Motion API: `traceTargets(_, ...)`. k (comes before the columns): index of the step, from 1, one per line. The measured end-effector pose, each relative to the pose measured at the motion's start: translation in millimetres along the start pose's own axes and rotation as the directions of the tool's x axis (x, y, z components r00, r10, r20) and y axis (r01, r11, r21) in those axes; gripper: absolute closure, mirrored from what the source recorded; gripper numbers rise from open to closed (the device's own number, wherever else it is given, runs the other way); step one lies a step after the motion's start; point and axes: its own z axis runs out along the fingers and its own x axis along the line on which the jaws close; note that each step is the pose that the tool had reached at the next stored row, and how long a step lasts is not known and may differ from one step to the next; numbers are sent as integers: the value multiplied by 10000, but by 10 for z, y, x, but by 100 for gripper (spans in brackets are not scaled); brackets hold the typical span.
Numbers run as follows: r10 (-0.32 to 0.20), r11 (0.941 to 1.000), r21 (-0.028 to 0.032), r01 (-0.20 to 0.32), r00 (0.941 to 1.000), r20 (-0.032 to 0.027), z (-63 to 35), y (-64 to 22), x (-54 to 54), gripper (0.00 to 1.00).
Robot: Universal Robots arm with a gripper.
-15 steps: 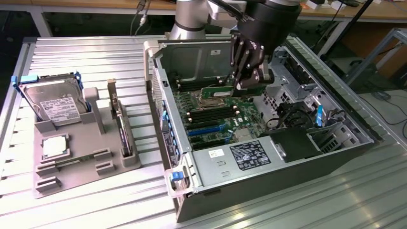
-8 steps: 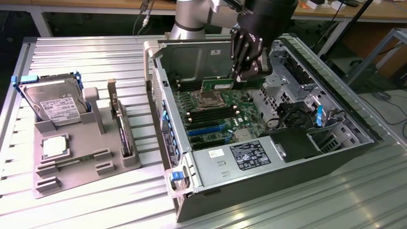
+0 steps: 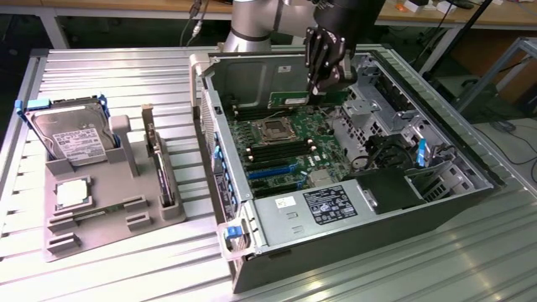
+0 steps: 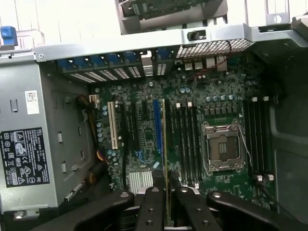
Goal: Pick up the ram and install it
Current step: 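Pick up the ram and move it above insertion slot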
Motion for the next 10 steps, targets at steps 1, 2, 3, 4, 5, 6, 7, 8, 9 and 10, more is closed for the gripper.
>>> traceTargets(1, 0, 10000, 16, 0, 10000, 0, 1, -9, -48, 85)
traceTargets(2, 0, 10000, 48, 0, 10000, 4, 3, -14, -104, 85)
traceTargets(3, 0, 10000, 95, 0, 10000, 8, 4, -14, -165, 85)
traceTargets(4, 1, 9998, 176, -1, 10000, 18, 7, -8, -225, 85)
traceTargets(5, 2, 9997, 226, -2, 10000, 22, 8, -5, -261, 85)
traceTargets(6, 3, 9996, 280, -4, 10000, 27, 11, -1, -304, 85)
traceTargets(7, 3, 9996, 293, -4, 10000, 28, 11, 1, -323, 85)
traceTargets(8, 3, 9996, 293, -4, 10000, 28, 11, 1, -324, 85)
traceTargets(9, 2, 9996, 294, -3, 10000, 29, 11, 1, -324, 85)
traceTargets(10, 10, 9996, 294, -11, 10000, 30, 12, 1, -325, 85)
